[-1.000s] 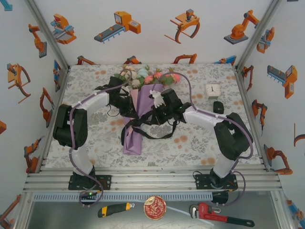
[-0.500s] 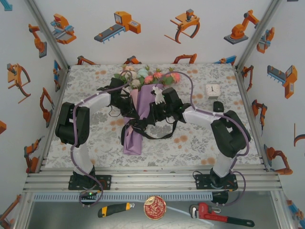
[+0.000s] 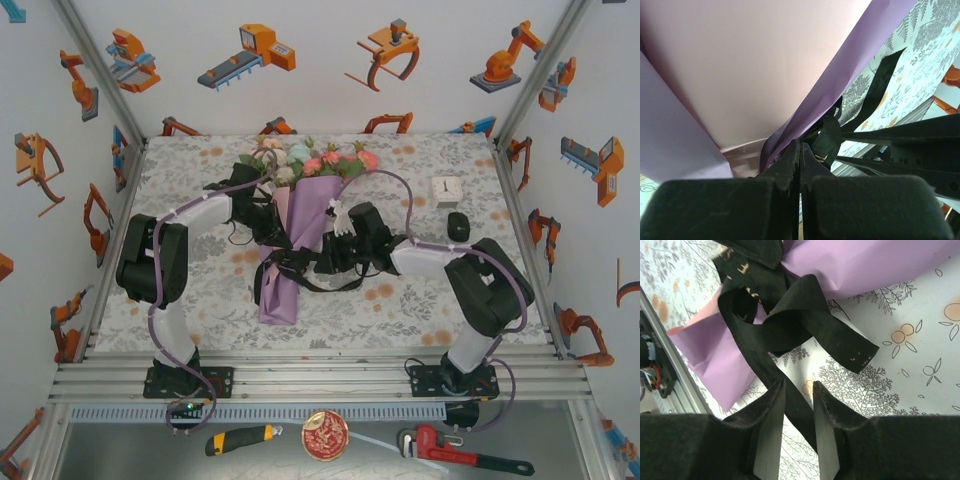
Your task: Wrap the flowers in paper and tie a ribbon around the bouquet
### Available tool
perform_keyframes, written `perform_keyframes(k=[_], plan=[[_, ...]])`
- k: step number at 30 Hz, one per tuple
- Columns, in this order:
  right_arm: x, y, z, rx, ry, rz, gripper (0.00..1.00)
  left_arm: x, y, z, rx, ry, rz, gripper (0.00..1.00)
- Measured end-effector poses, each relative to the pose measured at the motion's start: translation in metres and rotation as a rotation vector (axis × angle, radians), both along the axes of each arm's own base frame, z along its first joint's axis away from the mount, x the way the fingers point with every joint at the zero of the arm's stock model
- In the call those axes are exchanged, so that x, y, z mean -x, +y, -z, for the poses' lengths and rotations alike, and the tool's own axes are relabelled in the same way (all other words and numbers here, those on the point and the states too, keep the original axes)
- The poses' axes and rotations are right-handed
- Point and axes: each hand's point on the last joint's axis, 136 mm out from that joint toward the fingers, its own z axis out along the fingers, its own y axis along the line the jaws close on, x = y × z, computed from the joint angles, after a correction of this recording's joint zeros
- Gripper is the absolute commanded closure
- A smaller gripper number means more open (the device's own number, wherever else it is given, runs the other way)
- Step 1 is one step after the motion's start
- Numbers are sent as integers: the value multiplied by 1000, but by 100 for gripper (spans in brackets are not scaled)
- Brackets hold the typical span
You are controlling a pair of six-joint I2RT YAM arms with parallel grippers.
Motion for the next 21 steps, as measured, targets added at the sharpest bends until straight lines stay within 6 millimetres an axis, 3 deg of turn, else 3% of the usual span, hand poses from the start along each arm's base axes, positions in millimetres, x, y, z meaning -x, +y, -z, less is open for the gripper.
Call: perform_keyframes(k=[9,13,21], plan=[[3,17,-1,-110,-22,48,49,-2,3,0,3,16,-27,93],[6,20,8,-126,-12,70,48,-2,4,0,4,22,-37,92],[-1,24,5,-154,-56,112,52,-4,5,0,5,26,-48,92]])
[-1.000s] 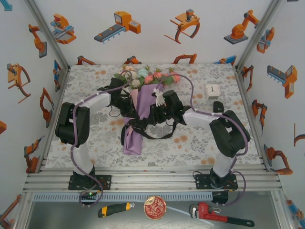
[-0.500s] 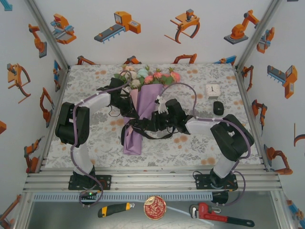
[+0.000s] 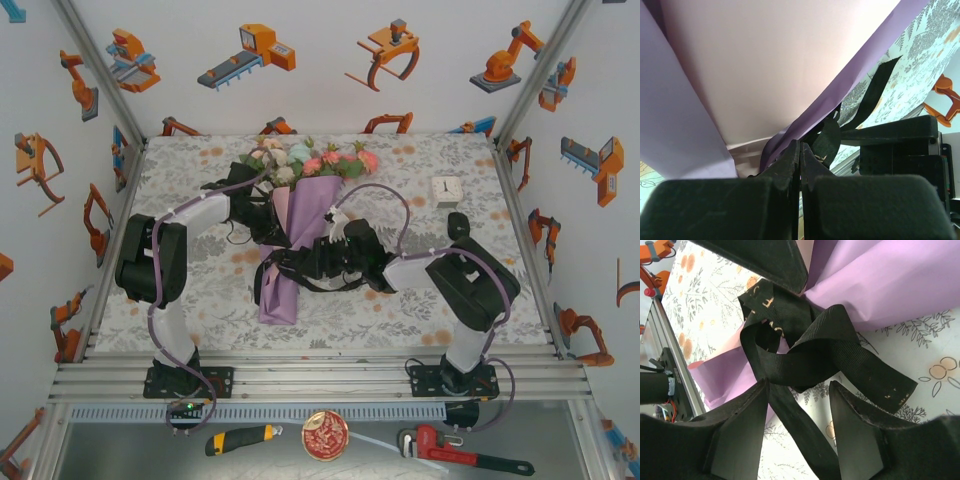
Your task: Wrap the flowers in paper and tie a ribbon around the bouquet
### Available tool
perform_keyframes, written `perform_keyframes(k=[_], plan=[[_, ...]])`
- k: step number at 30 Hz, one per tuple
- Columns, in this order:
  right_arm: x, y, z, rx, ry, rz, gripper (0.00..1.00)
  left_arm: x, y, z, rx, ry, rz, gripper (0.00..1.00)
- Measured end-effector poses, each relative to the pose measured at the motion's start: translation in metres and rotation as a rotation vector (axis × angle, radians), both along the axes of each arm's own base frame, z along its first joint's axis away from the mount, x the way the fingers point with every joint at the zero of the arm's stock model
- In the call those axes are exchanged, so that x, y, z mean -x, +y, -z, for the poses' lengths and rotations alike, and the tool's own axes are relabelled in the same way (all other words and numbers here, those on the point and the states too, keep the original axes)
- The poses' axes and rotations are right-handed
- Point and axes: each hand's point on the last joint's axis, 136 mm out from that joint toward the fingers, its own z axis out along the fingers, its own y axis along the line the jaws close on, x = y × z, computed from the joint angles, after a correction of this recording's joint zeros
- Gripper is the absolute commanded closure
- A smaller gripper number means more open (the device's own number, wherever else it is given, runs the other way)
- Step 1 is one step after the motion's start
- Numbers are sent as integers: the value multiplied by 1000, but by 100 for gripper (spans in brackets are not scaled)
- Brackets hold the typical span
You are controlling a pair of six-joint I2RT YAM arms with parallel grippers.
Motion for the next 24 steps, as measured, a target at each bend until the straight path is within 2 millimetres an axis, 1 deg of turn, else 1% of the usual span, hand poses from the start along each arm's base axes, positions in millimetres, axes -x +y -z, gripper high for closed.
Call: perform_keyframes(k=[5,8,10,13,16,18,21,24], plan=[[-4,-1,7,9,1,18,57,0,0,0,0,1,-1,92],[-4,-1,12,13,10,23,67,0,1,0,1,3,-5,92],[-5,-1,14,13,13,24,77,-1,1,0,1,4,-9,92],[-5,0,13,8,11,25,89,-1,2,0,1,5,-13,92],[-6,1,11,3,5,24,97,-2,3,0,1,5,-15,92],[-6,1,10,3,0,23,100,-2,4,0,2,6,-18,92],[-5,0,3,8,-31,10,100,-4,6,-4,7,1,-30,90],[-2,0,-7,33,-83,-33,100,-7,9,-21,21,-32,-44,85]])
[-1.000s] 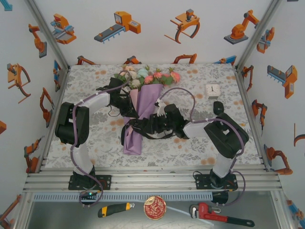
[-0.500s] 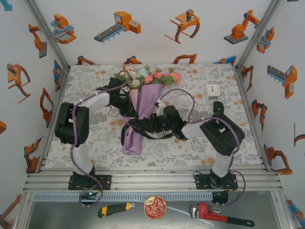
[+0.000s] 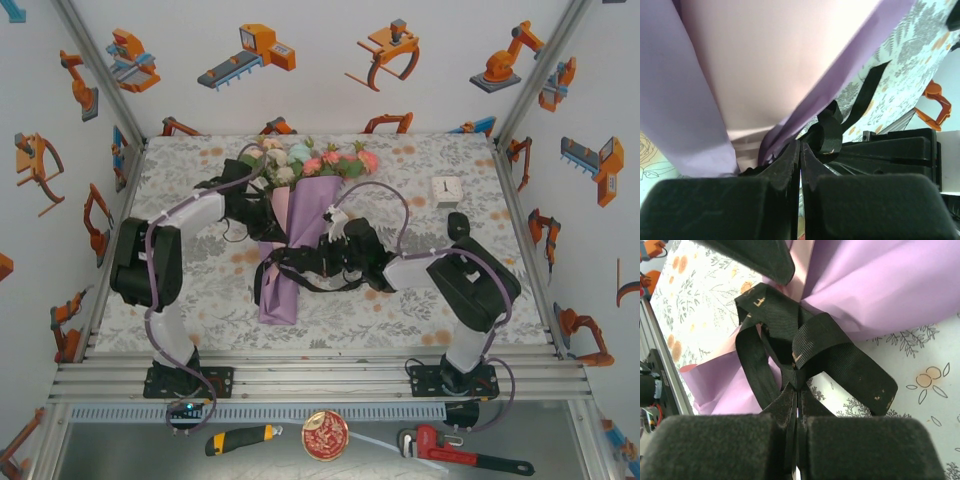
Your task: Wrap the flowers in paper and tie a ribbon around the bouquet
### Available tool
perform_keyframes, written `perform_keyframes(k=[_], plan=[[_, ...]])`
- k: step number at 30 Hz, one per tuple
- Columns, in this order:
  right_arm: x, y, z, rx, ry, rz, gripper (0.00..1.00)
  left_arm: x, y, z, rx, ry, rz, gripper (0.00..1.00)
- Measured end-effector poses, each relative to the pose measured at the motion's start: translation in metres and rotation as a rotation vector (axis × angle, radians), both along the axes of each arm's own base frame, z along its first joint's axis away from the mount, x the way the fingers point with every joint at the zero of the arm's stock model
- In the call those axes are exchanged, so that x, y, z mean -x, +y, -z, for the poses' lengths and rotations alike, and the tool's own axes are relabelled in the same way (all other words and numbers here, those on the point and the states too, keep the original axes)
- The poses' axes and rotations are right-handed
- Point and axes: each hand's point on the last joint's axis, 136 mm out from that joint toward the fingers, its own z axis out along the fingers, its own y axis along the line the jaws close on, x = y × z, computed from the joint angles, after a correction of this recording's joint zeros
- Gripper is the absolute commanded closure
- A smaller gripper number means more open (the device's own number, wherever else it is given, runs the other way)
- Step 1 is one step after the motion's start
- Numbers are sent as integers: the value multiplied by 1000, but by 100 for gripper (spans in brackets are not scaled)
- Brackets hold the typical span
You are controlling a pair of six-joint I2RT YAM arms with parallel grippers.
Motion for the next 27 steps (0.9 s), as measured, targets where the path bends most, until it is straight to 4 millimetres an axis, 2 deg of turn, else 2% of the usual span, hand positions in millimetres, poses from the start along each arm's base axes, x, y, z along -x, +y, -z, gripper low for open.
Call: perform_keyframes(k=[6,9,12,18,22,27], plan=[[1,15,-26,88,-177,-184,100,-7,9,-60,40,-126,-35,79],[4,21,-35,135,-258,-288,100,-10,7,-76,36,-156,-31,74],[9,23,-39,182,-323,-381,100,-6,0,-77,24,-152,1,67],[15,20,-39,287,-428,-521,100,2,-16,-56,20,-86,70,53],[15,19,-40,329,-488,-582,100,-10,-20,-57,26,-99,77,48],[2,26,-50,355,-561,-624,100,-32,-14,-71,70,-158,57,47]])
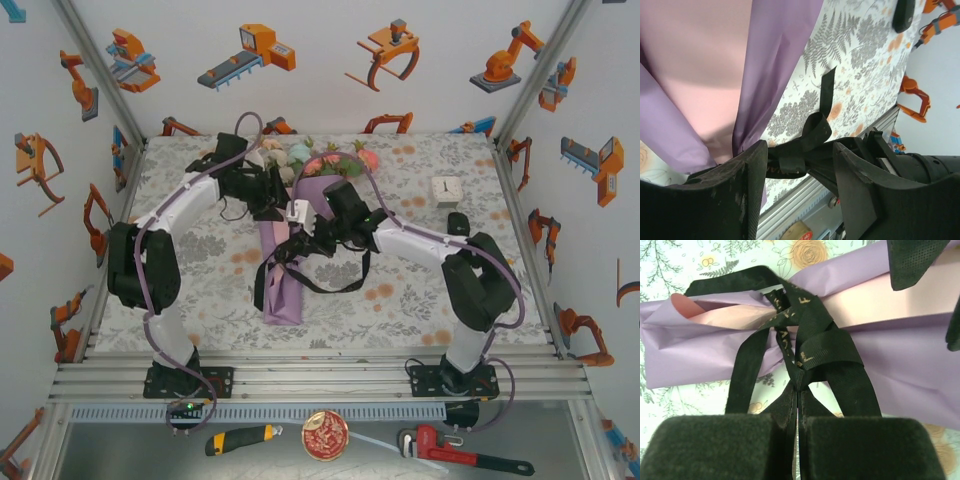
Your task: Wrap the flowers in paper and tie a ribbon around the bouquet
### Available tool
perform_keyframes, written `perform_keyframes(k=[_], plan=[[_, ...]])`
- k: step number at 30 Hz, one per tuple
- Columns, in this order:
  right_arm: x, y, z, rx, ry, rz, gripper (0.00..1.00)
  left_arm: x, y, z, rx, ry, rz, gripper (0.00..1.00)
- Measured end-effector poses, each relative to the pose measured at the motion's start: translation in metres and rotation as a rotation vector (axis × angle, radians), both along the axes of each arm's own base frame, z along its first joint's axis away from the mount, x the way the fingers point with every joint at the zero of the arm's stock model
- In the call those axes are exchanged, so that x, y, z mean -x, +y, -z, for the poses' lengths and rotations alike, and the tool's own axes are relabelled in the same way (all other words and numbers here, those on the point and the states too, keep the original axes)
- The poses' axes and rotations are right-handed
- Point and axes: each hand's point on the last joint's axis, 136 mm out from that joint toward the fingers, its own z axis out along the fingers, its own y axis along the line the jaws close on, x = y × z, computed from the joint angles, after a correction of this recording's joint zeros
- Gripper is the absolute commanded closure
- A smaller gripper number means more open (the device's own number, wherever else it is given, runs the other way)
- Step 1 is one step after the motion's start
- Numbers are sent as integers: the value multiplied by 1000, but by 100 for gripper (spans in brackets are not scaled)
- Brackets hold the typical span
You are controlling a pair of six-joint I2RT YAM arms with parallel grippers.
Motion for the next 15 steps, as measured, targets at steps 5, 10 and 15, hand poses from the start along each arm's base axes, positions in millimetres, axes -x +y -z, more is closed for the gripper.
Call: perform_keyframes(k=[5,10,15], plan=[[-15,13,-15,-13,-54,-33,100,-10,3,-14,58,-106,81,47],[-22,20,-11,6,-57,-54,100,-6,-5,-24,95,-209,212,45],[-26,22,-7,27,-42,-61,100,-10,-11,-21,119,-227,270,39]])
